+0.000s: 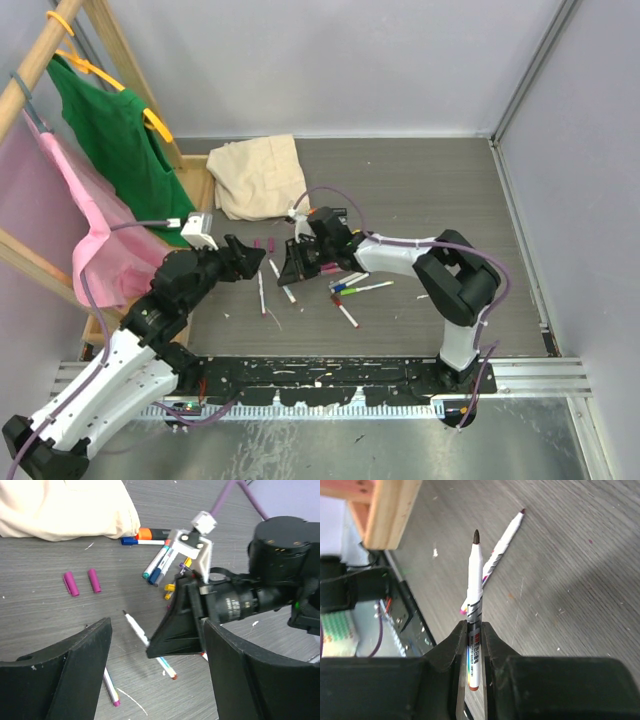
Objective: Open the pen caps
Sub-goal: Place the pen at the center of the board.
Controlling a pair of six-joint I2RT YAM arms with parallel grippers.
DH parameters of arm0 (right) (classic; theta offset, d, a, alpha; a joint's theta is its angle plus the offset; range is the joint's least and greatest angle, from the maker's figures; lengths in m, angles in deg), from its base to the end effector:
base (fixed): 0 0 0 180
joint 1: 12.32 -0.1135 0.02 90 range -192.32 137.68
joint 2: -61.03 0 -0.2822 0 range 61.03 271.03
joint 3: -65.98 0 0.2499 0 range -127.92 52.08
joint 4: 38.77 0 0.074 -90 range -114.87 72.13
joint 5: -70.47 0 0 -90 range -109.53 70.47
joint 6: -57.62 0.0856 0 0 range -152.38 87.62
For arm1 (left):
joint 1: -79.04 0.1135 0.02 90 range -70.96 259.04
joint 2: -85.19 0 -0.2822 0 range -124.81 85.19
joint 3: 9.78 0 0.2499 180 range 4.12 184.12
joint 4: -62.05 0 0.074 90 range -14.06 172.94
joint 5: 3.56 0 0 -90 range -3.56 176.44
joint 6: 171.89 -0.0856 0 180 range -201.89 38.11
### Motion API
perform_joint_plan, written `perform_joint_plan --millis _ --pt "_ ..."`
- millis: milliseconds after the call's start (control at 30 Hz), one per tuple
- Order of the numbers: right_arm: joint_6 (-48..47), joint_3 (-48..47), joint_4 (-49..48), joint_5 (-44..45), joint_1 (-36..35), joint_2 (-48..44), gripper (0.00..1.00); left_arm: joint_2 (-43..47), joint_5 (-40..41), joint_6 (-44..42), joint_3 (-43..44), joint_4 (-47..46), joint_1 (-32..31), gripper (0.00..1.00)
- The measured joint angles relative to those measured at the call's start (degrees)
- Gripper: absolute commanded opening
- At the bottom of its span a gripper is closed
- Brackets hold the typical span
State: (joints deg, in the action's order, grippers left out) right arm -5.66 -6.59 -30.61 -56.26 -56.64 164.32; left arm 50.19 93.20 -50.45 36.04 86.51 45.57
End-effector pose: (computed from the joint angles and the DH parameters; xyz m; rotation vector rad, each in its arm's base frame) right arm 0.2581 0.3236 0.1710 -0.7546 2.3473 1.3346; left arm 0.1631 -0.0957 0.2848 -0.0534 1.8622 -0.6925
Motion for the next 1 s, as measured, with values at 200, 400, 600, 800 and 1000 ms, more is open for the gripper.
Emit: perform_joint_plan --millis 200,400,600,800,1000 --pt "6.62 -7.43 8.48 13.94 -5.46 5.81 0.03 6.08 0.39 0.48 -1.44 3.76 0.0 0.76" --pt "11.61 -9.6 12.37 19.28 -5.79 10.05 0.1 10.23 0.94 0.68 -2.91 5.42 0.0 0.77" --pt "14.21 -10.16 13.03 21.31 -5.7 10.12 0.28 10.67 0.96 1.01 -3.58 5.86 0.0 0.77" --pt "15.34 -10.84 13.31 21.68 -5.7 10.38 0.34 10.64 0.94 1.18 -4.24 6.01 0.0 0.77" --pt "15.52 -11.63 13.31 22.03 -5.62 10.86 0.34 10.67 0.94 1.33 -4.31 6.01 0.0 0.77"
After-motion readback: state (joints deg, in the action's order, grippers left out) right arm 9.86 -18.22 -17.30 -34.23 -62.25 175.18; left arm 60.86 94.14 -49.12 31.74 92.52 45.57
